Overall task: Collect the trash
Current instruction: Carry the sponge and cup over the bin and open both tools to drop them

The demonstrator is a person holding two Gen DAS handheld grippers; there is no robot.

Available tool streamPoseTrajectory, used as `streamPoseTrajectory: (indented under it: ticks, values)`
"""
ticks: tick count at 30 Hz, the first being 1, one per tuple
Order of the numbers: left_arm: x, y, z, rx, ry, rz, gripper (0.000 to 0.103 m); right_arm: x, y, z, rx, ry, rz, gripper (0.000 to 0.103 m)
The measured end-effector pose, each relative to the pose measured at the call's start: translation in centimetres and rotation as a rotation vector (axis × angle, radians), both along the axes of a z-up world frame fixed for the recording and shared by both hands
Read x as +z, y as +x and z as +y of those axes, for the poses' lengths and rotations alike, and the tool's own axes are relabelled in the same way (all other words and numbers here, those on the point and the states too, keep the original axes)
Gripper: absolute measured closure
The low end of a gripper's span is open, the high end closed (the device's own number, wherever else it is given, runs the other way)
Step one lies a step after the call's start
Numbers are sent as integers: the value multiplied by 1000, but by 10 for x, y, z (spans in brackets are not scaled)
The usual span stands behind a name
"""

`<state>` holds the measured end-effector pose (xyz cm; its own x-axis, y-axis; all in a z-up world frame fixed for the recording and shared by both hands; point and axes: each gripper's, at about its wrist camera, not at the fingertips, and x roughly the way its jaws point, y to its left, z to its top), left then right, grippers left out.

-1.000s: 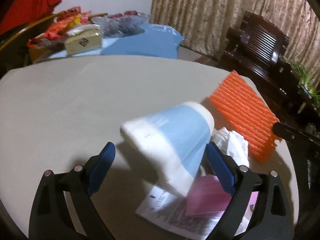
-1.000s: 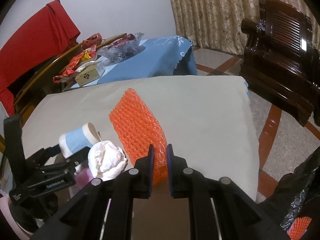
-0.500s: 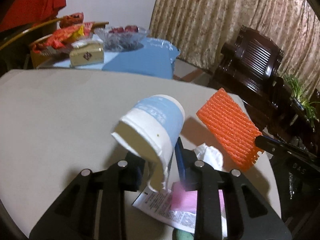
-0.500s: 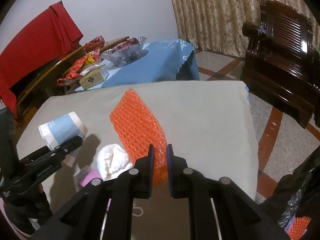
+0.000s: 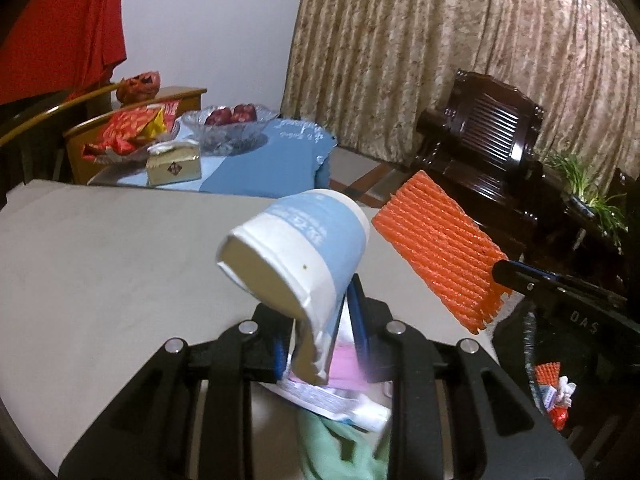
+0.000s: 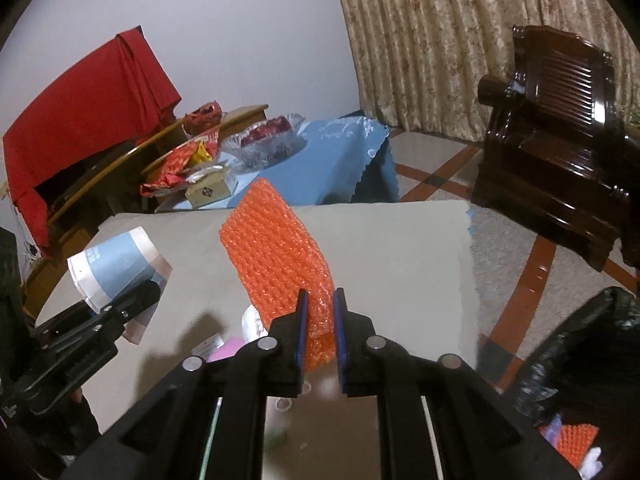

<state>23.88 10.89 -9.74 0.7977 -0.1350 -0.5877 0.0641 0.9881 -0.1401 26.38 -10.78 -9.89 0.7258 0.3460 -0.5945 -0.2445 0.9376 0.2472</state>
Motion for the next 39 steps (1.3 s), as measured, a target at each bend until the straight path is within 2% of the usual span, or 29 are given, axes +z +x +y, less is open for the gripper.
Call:
streamPoseTrajectory:
  ticks: [8, 17, 29, 39]
  values:
    - [21, -36, -36, -45, -12, -35, 78, 27, -48, -38, -54, -12, -41, 91]
    - [27, -70, -100, -169, -29, -53, 78, 39, -102, -104, -166, -31, -68, 91]
    - [18, -88, -193, -352, -16, -49, 78, 25, -160, -201, -372, -49, -45, 91]
    - [0, -87, -258, -470, -3, -30, 78, -1, -179, -257, -487, -62, 12, 91]
